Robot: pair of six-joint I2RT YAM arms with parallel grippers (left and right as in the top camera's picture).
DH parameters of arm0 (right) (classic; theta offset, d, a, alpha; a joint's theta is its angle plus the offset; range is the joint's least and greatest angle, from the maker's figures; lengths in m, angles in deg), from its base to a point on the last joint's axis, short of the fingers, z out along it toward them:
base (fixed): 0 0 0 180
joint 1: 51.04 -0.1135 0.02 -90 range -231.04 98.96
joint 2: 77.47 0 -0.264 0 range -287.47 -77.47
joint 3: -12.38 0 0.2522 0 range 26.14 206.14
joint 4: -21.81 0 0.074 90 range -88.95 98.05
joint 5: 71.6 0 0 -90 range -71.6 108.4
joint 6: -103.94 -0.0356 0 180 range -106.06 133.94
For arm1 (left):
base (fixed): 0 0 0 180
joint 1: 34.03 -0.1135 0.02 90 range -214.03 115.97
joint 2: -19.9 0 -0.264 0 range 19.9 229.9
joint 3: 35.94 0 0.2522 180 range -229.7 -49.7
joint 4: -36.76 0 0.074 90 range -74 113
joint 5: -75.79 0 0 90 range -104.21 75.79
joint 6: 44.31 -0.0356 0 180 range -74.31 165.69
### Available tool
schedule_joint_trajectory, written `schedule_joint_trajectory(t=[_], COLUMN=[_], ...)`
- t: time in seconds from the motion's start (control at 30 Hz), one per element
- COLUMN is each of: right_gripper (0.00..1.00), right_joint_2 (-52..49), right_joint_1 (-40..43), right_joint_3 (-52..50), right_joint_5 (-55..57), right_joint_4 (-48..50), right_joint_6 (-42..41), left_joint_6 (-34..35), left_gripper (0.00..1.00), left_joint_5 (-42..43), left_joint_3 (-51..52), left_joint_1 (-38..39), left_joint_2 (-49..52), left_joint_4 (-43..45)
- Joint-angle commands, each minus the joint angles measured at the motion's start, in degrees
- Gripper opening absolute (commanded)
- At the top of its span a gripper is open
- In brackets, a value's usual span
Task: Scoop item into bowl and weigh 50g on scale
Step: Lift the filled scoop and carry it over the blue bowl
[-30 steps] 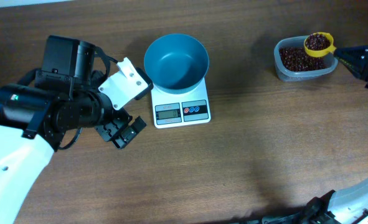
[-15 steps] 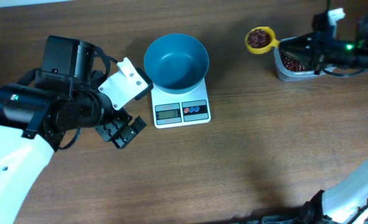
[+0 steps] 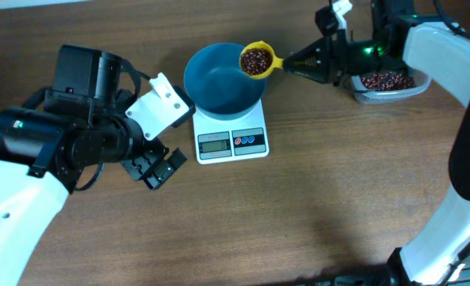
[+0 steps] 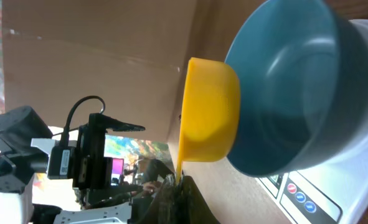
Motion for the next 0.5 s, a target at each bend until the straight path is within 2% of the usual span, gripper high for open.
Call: schedule_joint_trajectory(t=[0.0, 0.2, 0.47], right_gripper=[0.04, 0.04, 0.04], right_joint_2=[-0.3, -0.3, -0.3], right_joint_1=[-3.0, -6.3, -6.3], right_joint_3=[0.3, 0.3, 0.3], right_joint_5=[-2.0, 1.7, 9.2], right_joint_4=[5.4, 13.8, 14.2], right_joint_6=[-4.4, -4.3, -1.9], left_joint_6=[-0.7, -0.7, -0.7], left_gripper=[0.99, 0.99, 0.99], left_joint_5=[-0.2, -0.2, -0.2], left_joint_3=[-1.0, -1.0, -1.0], left_joint_1=[0.2, 0.2, 0.2], left_joint_2=[-0.2, -0.2, -0.2], left_joint_4=[0.1, 0.1, 0.1])
